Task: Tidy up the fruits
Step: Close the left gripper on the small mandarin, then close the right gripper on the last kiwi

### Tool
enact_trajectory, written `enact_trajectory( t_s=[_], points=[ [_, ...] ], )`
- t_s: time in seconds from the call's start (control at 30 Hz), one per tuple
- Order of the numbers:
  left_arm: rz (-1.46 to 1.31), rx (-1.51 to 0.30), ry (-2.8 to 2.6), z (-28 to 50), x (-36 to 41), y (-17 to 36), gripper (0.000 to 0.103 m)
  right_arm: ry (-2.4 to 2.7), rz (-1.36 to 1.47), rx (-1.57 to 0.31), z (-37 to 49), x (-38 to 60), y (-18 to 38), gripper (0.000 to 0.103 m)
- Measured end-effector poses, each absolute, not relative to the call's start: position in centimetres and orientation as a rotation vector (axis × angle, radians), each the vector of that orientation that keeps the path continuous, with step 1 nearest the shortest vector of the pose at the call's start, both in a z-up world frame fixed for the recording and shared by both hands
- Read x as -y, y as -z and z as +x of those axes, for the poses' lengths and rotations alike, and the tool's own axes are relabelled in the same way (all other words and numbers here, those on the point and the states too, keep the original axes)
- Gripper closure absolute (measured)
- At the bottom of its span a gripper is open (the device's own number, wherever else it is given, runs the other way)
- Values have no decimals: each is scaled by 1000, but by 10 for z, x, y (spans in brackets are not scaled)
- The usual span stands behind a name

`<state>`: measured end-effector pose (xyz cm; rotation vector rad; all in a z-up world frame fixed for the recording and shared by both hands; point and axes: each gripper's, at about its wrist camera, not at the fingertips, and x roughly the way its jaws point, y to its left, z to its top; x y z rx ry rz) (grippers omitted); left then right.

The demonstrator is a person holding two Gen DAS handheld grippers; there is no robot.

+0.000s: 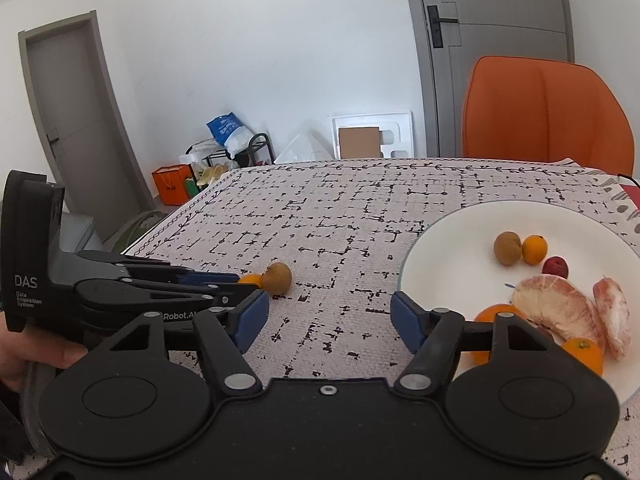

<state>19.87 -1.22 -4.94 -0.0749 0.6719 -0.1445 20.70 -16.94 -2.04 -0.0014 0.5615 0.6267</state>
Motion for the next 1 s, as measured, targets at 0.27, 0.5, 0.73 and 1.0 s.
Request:
enact_trajectory(
  t_s=[0.27,0.5,0.73,1.0],
  points=[
    [-91,-649,126,188,-3,43,83,-662,-45,-582,215,150,23,43],
    [-116,-645,108,179,-18,43,83,-678,-76,-600,221,132,27,47],
    [-140,-633,84,169,-33,41,83,-666,-117,-618,228,118,31,54],
    [-159,-614,55,157,-51,38,83,-645,-157,-623,233,103,35,57]
  ],
)
